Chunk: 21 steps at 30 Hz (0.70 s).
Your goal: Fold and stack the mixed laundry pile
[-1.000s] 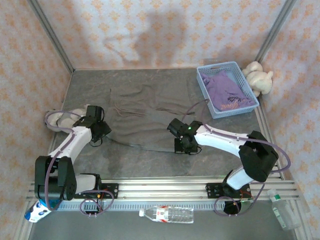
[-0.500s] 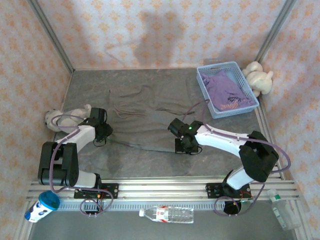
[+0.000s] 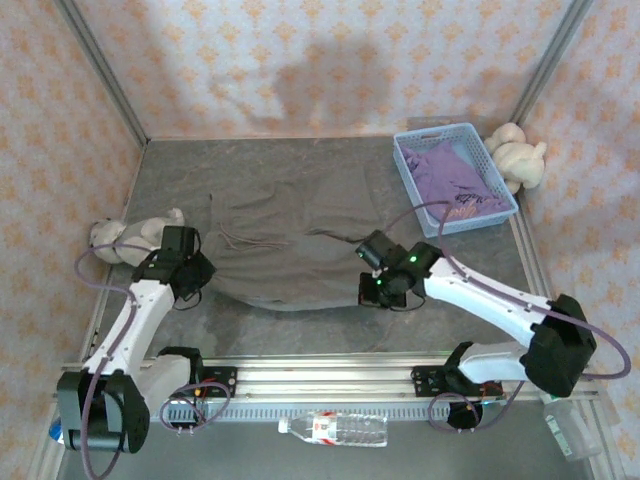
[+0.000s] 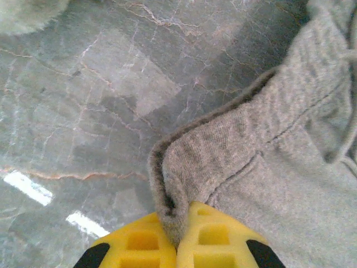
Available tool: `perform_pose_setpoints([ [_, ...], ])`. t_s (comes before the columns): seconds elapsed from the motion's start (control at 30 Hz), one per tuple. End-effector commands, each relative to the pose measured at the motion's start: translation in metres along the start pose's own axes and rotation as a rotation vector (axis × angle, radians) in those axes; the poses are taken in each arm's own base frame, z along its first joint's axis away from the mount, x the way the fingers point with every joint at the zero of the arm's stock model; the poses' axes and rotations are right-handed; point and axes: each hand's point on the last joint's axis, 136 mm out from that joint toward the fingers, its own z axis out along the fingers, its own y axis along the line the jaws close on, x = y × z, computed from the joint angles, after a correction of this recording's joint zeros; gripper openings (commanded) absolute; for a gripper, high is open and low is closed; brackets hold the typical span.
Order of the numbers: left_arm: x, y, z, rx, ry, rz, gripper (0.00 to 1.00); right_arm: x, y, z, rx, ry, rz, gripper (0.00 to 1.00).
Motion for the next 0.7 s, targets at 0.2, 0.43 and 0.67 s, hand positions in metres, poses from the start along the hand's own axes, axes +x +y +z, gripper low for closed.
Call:
perform_pose_setpoints([
  [0.2,-0.070,-0.064,-0.041,0.092,-0.112,-0.128,0.00,-0.105,0.023,-0.075,-0.149,-0.209,0.126,0.00],
  [0.43,-0.126,-0.115,-0.028,0.108,-0.168,-0.185,0.00,-0.210,0.031,-0.084,-0.194,-0.315,0.203,0.00],
  [0.67,-0.195,-0.197,0.022,0.115,-0.153,-0.153,0.08,-0.343,0.023,-0.056,-0.191,-0.392,0.247,0.17],
])
